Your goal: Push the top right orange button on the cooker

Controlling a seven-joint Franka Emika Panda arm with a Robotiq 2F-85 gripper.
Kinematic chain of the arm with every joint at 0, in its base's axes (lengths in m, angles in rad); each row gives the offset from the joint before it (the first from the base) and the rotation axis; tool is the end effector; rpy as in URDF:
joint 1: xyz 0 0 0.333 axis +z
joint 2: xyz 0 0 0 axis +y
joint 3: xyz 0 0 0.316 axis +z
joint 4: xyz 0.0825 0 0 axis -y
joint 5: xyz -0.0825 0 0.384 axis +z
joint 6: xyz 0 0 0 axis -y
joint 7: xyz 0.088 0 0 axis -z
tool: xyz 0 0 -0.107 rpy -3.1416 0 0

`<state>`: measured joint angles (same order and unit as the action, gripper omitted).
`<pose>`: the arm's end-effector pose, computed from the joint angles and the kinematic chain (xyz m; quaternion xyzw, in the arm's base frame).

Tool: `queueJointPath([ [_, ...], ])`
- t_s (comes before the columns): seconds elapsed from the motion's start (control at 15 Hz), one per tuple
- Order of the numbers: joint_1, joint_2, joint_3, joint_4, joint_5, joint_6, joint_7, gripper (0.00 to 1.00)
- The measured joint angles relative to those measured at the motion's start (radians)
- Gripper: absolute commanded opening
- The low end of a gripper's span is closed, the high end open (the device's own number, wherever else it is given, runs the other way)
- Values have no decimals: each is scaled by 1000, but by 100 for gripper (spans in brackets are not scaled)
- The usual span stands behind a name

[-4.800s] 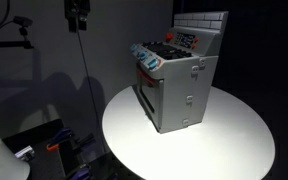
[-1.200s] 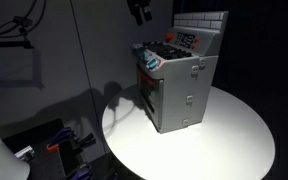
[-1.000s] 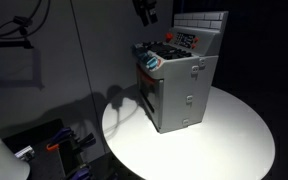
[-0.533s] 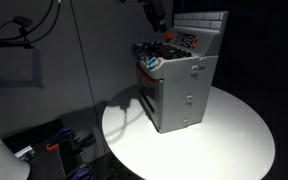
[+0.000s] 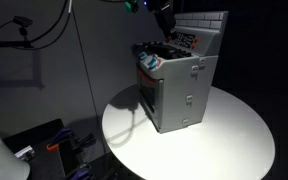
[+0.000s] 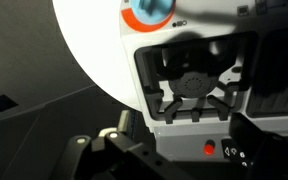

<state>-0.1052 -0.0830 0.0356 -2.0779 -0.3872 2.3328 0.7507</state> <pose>0.5572 -0.0447 0.5013 0.9299 -0.2869 0.2091 0.0967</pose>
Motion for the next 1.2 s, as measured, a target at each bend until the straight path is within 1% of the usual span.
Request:
queueJointPath([
  [0.27,2,29,-14,16,-16,16,24,100],
  [0.8,8,31,-18,13,-18,16,25,100],
  [1.2,8,58,-33,34,-74,46,73,100],
])
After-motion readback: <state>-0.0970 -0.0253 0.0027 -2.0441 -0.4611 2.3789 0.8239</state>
